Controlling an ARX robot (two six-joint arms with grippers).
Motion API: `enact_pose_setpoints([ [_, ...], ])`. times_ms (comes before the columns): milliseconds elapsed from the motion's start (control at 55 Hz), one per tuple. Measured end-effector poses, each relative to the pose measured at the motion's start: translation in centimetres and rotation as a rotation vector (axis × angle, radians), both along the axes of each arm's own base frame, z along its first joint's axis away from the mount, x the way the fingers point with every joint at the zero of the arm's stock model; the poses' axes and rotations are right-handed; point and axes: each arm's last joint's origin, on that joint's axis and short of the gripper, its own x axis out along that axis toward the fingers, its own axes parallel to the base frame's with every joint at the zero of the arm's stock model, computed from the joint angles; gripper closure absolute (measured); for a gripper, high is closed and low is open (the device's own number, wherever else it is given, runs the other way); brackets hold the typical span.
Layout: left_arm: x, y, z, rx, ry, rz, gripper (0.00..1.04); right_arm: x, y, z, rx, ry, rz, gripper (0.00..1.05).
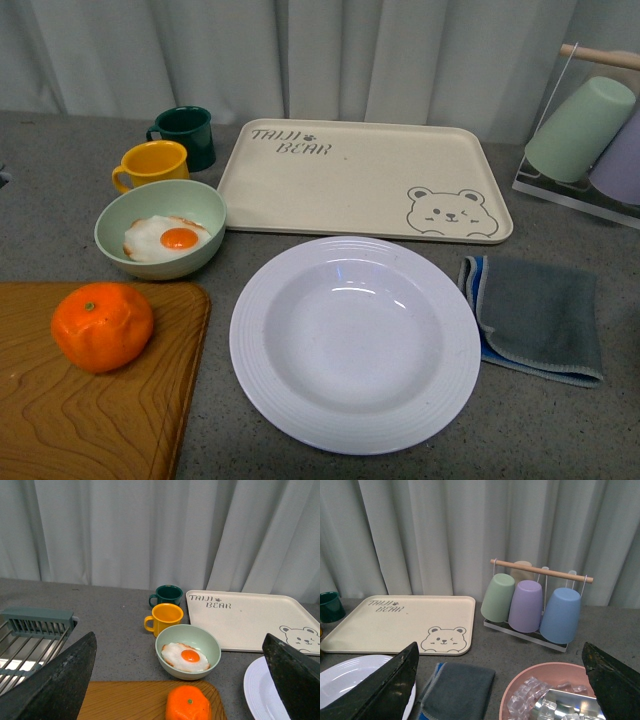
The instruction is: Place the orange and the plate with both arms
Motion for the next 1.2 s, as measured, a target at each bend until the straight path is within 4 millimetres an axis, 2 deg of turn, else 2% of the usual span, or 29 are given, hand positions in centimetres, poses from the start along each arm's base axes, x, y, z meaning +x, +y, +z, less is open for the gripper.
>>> enact_pose_setpoints([
  [982,0.0,0.0,0.0,0.0,0.0,0.0,0.07,0.0,0.0,0.0,0.0,0.0,0.0,0.09],
  [1018,0.1,0.0,-0.1,-0.01,0.025,0.021,0.07,0.0,0.0,0.0,0.0,0.0,0.0,0.09],
  [1127,0.7,-0.1,-1.3,-0.087,0.329,0.197,0.07,0.0,0.0,0.0,0.0,0.0,-0.001,0.09],
  [1200,1.5,-0.2,-1.8,-0.119,0.387,0.195,0.07,0.0,0.0,0.0,0.0,0.0,0.0,0.09],
])
